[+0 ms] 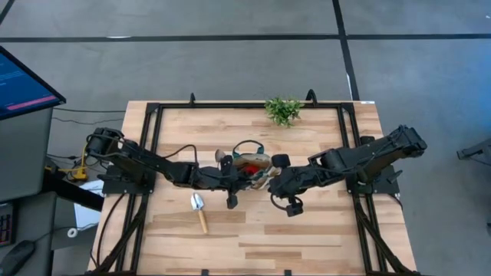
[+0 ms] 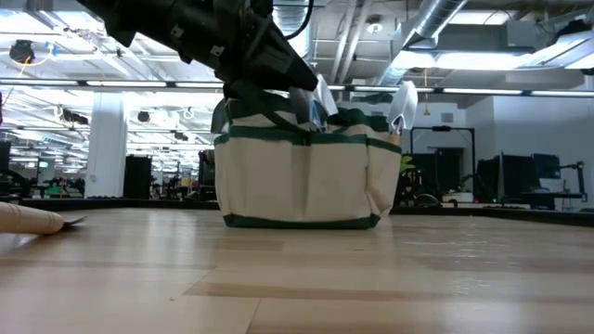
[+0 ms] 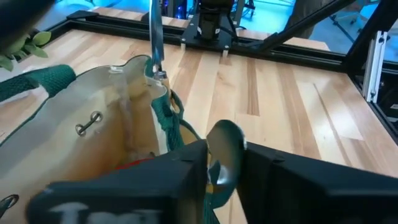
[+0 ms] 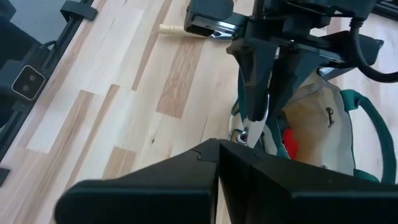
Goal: Pick & Place Garden tools in Gardening bag
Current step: Put the brown trowel into the gardening bag, then adjust the gardening bag
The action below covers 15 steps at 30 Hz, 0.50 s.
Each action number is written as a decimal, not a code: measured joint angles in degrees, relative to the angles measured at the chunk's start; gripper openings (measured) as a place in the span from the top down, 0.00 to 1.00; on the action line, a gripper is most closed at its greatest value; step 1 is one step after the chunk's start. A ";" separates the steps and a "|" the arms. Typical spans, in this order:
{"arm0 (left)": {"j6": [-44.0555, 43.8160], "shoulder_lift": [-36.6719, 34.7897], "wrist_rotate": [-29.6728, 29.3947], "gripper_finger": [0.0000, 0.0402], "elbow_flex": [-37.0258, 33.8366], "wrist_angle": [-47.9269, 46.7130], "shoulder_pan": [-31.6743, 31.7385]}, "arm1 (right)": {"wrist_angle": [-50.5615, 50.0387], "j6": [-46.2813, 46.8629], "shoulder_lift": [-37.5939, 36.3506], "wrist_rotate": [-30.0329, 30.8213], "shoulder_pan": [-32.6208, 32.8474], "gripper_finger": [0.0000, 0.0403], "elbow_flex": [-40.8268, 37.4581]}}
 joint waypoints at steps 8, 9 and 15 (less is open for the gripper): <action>0.02 -0.01 3.82 0.66 0.20 1.48 0.00 | 0.00 0.00 0.00 -0.02 -0.02 1.00 0.00; 0.08 -0.01 4.44 0.64 0.52 1.52 0.00 | -0.01 0.00 0.00 -0.02 -0.02 1.00 0.00; 5.31 -4.10 5.11 0.56 1.81 1.46 -0.01 | -0.02 0.02 0.00 -0.04 -0.02 1.00 0.00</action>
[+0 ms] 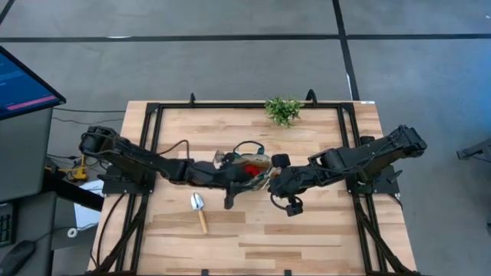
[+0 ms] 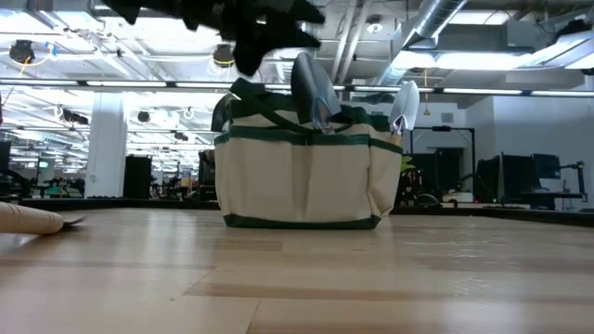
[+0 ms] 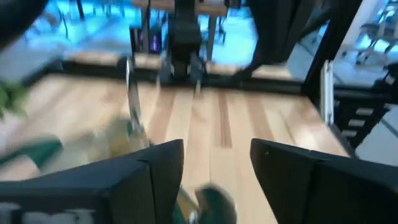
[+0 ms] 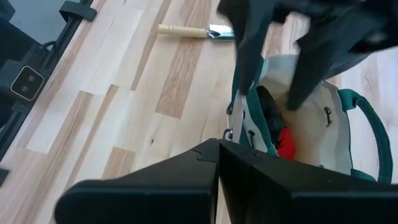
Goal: Pick & Place Garden tools in Gardening bag
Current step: Adjust the gardening bag
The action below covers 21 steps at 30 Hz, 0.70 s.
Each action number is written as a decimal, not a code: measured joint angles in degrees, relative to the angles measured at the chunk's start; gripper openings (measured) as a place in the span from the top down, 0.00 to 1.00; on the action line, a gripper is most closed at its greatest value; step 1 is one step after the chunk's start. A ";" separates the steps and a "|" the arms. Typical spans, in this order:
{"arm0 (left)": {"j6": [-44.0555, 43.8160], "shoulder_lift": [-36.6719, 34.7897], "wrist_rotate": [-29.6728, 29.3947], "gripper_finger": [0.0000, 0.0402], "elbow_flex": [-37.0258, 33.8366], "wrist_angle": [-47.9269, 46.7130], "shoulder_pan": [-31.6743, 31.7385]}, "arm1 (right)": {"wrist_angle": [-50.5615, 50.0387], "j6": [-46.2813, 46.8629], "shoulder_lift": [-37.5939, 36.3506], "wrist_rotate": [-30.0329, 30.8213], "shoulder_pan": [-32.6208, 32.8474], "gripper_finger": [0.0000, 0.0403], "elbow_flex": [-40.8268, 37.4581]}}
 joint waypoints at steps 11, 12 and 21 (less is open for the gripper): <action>6.52 -17.74 -5.77 0.64 0.05 -15.26 1.41 | -1.01 6.63 0.02 -1.49 0.76 1.00 -1.54; 6.40 -19.01 -6.81 0.67 0.04 -17.37 2.04 | 0.30 6.87 0.02 -1.52 1.11 1.00 -2.28; 5.10 -24.59 -7.18 0.98 -0.02 -29.89 8.29 | 16.10 11.98 0.11 -0.93 2.69 1.00 -13.82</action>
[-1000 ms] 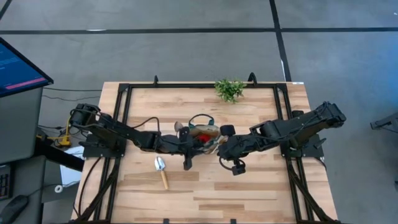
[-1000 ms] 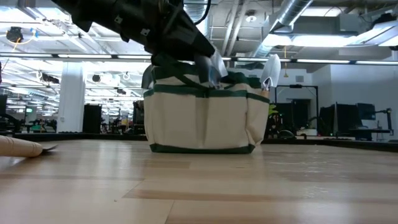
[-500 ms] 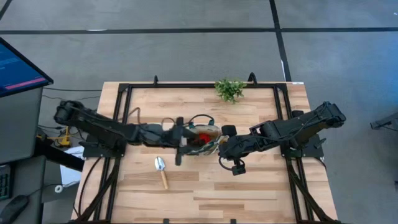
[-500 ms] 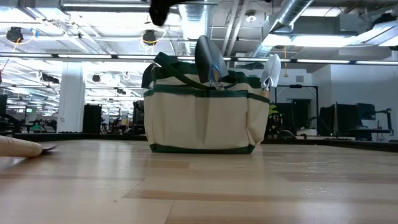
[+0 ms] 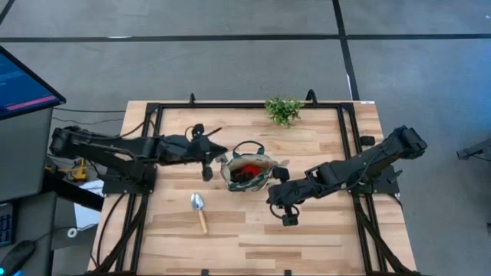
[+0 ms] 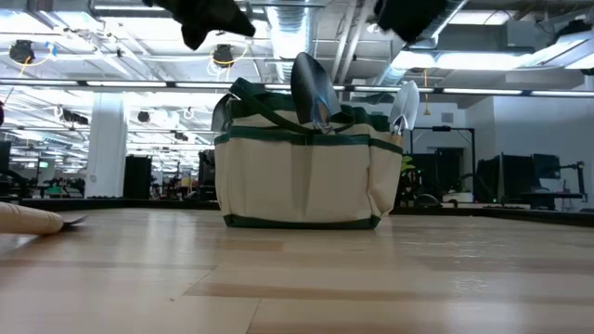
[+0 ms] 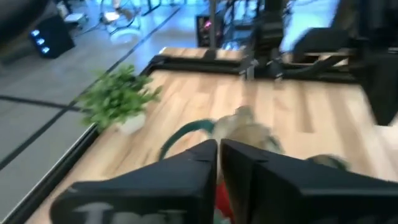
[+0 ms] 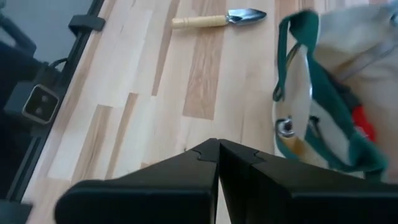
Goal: Pick & Place Garden tools in Gardening bag
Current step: Adjust the gardening bag
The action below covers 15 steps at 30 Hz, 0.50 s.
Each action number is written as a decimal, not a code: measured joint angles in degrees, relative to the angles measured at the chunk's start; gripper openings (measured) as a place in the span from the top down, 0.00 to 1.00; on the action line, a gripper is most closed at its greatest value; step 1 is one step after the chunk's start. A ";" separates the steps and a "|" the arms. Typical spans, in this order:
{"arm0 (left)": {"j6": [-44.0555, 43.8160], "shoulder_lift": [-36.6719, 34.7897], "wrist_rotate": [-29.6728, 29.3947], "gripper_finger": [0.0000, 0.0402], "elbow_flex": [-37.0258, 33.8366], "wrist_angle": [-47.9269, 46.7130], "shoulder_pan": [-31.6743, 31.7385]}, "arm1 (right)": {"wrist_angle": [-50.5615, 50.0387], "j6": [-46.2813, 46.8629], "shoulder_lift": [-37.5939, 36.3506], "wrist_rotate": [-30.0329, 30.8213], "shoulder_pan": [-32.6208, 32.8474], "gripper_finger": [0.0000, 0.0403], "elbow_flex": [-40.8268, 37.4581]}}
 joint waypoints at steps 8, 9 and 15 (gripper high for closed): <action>0.63 -0.79 1.87 0.99 0.00 -8.94 9.24 | 10.79 9.74 0.00 2.64 0.00 1.00 -10.15; -0.02 -0.75 2.97 0.99 0.00 -10.76 10.55 | 11.23 11.24 0.00 3.16 0.00 1.00 -10.96; 0.67 -0.71 6.13 1.00 0.00 -14.77 17.56 | 11.61 17.88 0.30 3.98 0.02 1.00 -13.13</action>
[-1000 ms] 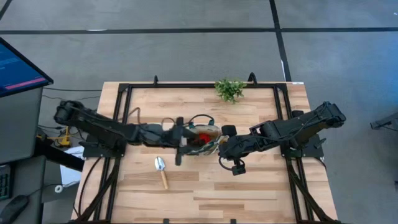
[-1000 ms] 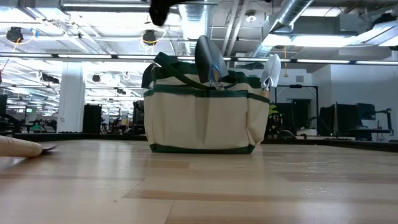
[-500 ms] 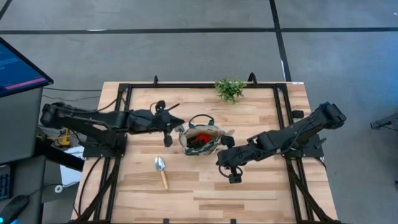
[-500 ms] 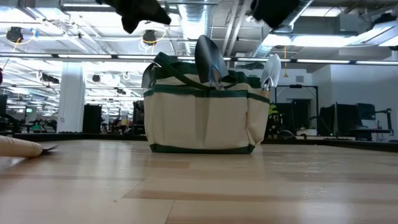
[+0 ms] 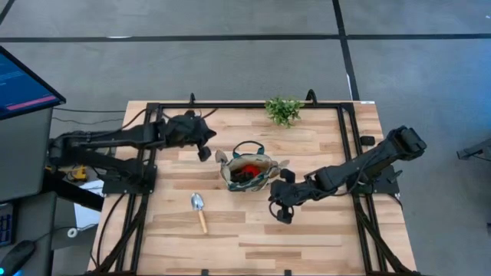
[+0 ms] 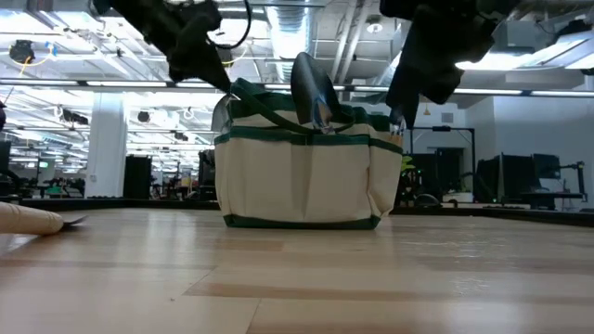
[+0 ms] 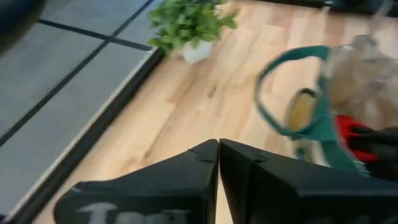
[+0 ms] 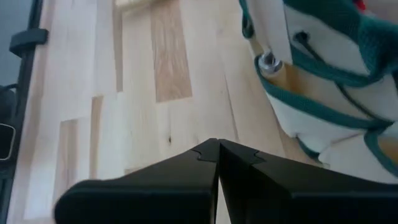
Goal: Pick & Place Garden tools in Gardening bag
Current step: Adjust the gardening bag
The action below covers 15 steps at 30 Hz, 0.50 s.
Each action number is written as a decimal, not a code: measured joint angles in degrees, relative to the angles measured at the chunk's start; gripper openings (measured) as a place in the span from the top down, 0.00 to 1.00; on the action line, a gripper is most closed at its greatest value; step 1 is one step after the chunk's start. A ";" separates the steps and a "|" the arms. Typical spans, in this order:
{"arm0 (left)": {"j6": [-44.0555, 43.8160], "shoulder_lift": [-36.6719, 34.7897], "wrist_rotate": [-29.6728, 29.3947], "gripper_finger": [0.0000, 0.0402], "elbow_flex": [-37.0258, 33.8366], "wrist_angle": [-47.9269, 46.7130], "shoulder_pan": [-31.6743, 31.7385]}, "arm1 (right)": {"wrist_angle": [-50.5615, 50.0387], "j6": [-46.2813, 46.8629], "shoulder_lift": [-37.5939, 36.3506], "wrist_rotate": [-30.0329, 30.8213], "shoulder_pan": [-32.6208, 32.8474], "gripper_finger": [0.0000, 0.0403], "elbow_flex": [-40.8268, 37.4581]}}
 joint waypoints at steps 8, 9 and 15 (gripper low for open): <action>0.37 1.48 20.16 1.00 -4.81 5.26 11.44 | 0.71 0.77 2.52 0.35 0.09 1.00 -0.12; -0.08 1.62 21.54 1.00 -6.10 7.07 12.39 | 1.39 0.78 3.31 0.43 0.09 1.00 -0.04; -0.70 1.62 28.80 1.00 -12.56 14.82 15.69 | 2.86 1.52 8.99 3.55 0.09 1.00 -0.03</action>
